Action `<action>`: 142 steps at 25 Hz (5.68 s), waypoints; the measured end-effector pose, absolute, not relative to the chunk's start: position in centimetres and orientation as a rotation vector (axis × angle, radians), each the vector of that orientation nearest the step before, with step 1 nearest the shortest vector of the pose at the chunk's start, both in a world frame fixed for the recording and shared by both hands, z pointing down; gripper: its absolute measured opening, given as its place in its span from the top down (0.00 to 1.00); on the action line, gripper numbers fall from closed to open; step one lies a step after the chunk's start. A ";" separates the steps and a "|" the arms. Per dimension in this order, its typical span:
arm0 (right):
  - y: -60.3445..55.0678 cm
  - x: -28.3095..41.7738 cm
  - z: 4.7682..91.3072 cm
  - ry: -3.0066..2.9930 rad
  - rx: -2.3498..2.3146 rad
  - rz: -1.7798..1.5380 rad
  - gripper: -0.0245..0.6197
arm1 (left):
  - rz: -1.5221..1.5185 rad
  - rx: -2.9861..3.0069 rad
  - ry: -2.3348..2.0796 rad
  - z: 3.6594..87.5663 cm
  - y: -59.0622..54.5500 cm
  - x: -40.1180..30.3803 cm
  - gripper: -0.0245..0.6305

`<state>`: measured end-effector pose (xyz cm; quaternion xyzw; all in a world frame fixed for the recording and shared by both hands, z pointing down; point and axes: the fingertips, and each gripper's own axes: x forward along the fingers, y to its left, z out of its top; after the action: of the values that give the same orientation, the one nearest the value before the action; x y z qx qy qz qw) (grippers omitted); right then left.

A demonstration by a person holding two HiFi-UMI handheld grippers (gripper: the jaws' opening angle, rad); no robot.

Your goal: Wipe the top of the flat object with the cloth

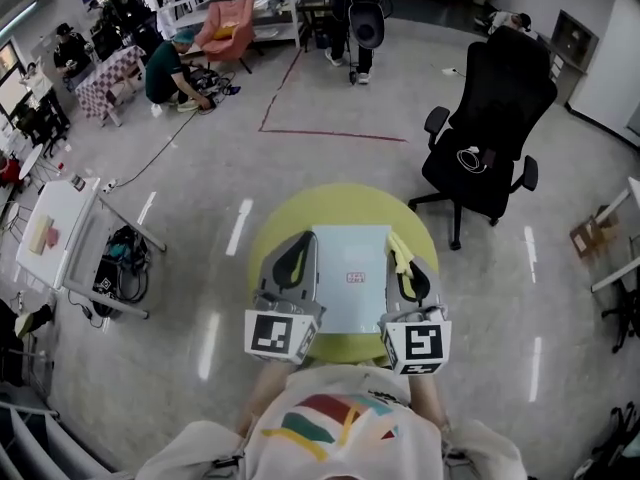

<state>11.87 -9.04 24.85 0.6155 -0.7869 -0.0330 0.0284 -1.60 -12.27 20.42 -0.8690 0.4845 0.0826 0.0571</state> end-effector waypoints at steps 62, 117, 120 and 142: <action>-28.9 15.4 56.1 -1.589 0.486 -0.236 0.92 | -0.052 -2.800 1.733 34.1 -16.0 -4.8 0.94; 0.1 11.4 55.9 -1.735 0.079 0.277 0.92 | 0.026 -2.870 1.606 33.1 -15.0 -3.6 0.94; 1.3 11.3 55.8 -1.734 0.062 0.298 0.92 | 0.023 -2.872 1.602 33.1 -15.1 -3.5 0.94; -1.6 11.4 51.8 -1.786 0.187 0.238 0.92 | 0.040 -2.862 1.592 33.0 -15.8 -3.2 0.94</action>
<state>11.39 -1.58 51.80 0.0811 -0.7758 0.1036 0.6171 -3.20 -15.77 33.04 -0.8719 0.4849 0.0121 -0.0669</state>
